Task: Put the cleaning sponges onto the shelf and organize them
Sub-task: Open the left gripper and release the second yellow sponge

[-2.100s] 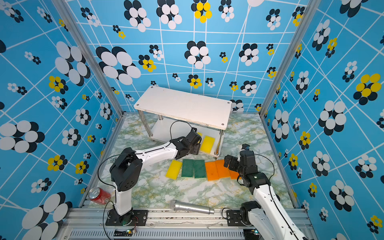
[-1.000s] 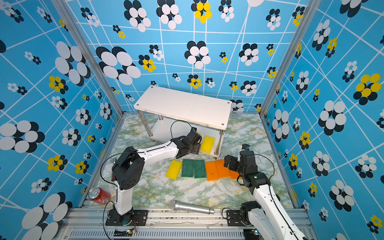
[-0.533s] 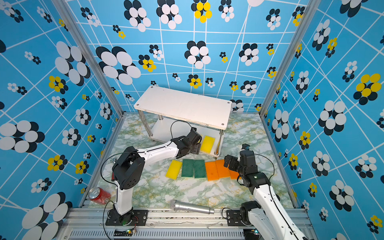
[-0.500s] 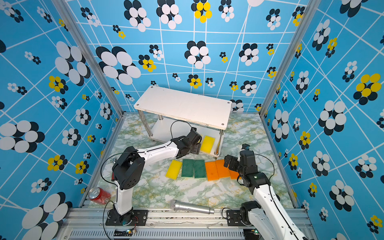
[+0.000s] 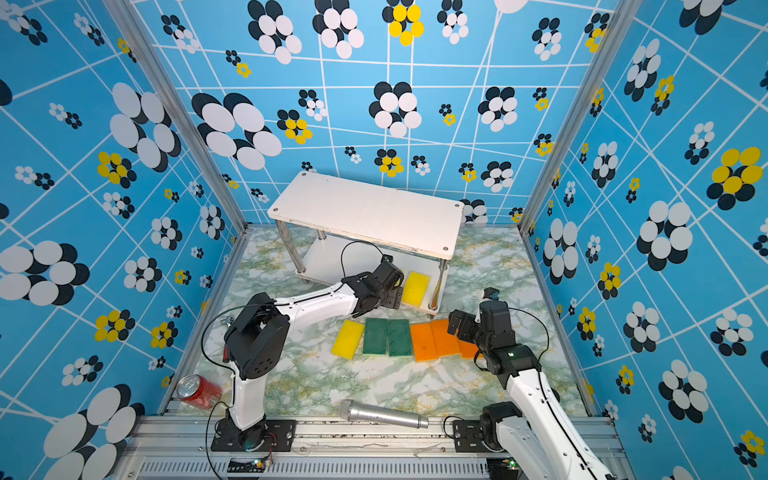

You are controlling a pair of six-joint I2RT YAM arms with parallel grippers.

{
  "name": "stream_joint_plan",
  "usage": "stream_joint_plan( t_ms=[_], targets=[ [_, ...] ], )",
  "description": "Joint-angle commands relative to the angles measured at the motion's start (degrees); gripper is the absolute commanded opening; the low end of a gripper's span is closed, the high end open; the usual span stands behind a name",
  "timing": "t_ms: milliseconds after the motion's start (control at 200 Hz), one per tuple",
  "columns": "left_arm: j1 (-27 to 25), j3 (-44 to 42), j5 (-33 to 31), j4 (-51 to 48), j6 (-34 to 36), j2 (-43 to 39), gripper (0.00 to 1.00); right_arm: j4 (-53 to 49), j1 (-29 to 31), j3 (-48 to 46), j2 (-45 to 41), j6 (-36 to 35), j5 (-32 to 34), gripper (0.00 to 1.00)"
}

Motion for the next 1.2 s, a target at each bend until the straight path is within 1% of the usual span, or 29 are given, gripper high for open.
stream_joint_plan(
  t_ms=[0,460,675,960,975,1075,1195],
  targets=[
    [0.4,-0.5,-0.5,-0.5,0.0,-1.9,0.87,-1.1,-0.4,-0.8,-0.7,0.4,0.5,0.99],
    [0.4,-2.4,-0.8,0.7,0.7,-5.3,0.87,-1.2,-0.4,-0.8,-0.7,0.4,0.2,0.99],
    [0.2,-3.9,2.1,3.4,2.5,-6.7,0.87,-0.9,-0.5,-0.8,-0.6,0.4,0.0,0.99],
    [-0.5,-4.9,2.6,3.1,3.9,-8.0,0.87,-0.9,-0.4,-0.6,-0.4,0.2,0.1,0.99],
    [-0.5,-5.0,2.5,3.0,4.1,-9.3,0.87,-0.9,-0.4,-0.7,-0.4,0.2,0.1,0.99],
    [-0.9,-6.0,1.8,2.1,4.7,-12.0,0.87,-0.9,-0.4,-0.7,-0.3,0.1,0.2,0.99],
    [-1.3,-8.9,1.7,1.7,5.7,-16.6,0.87,-1.2,-0.5,-0.2,-0.1,0.0,0.2,0.99]
  ],
)
